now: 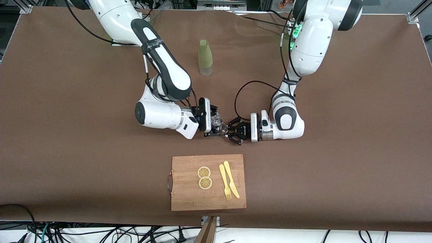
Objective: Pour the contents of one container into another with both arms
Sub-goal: 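Tilt the beaker with the right gripper, pouring liquid into the jigger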
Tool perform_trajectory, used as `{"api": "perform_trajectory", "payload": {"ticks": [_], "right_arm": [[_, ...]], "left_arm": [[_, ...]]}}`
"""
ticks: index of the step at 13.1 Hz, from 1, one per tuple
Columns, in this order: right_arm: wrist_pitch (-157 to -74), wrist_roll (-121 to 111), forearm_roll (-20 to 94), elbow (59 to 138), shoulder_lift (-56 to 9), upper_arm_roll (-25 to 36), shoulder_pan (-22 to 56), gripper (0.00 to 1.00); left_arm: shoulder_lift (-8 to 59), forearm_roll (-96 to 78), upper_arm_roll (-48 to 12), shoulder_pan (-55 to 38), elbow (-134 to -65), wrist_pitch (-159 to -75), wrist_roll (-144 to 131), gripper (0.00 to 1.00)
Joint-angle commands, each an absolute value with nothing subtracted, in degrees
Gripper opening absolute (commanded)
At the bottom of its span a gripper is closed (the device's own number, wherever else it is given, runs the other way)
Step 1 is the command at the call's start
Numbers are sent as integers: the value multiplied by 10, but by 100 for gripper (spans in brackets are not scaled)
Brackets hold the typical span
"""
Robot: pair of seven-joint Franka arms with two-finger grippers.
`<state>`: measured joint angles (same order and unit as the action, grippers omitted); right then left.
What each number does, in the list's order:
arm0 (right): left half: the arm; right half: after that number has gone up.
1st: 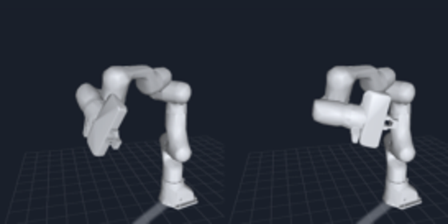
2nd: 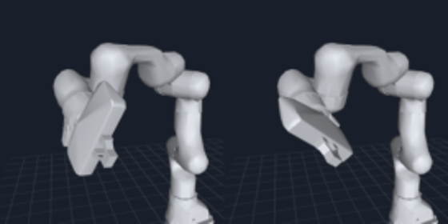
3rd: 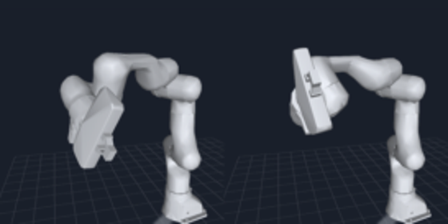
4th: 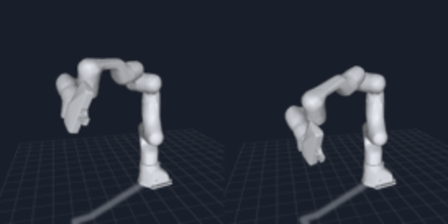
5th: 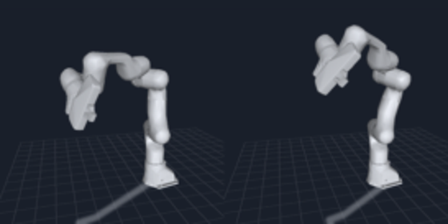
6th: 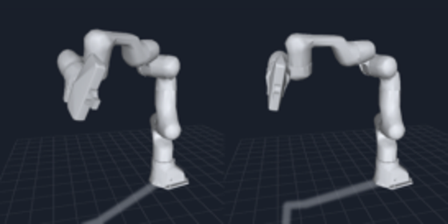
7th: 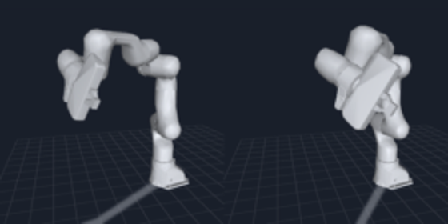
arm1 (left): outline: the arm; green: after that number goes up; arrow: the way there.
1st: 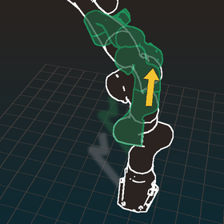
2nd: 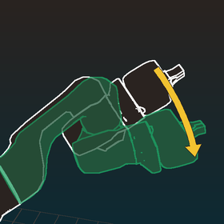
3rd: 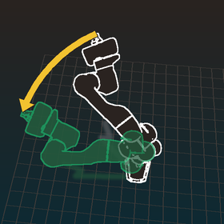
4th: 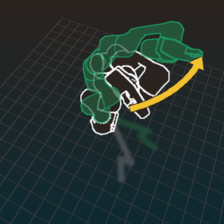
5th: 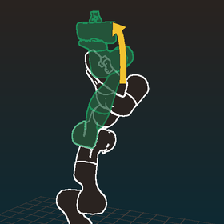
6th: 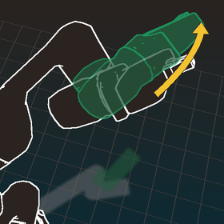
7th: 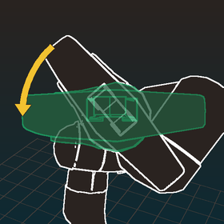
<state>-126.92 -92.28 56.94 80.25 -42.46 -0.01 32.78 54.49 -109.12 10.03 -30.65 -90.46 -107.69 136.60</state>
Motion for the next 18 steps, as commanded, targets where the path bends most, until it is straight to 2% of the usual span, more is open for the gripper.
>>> {"api": "perform_trajectory", "payload": {"ticks": [1,18], "right_arm": [[-1272,-898,556,783,-430,4,333,0],[-1305,-868,527,750,-456,4,345,0]], "left_arm": [[551,-1110,101,-311,-893,-1088,1378,0],[551,-1109,101,-311,-892,-1087,1378,0]]}}
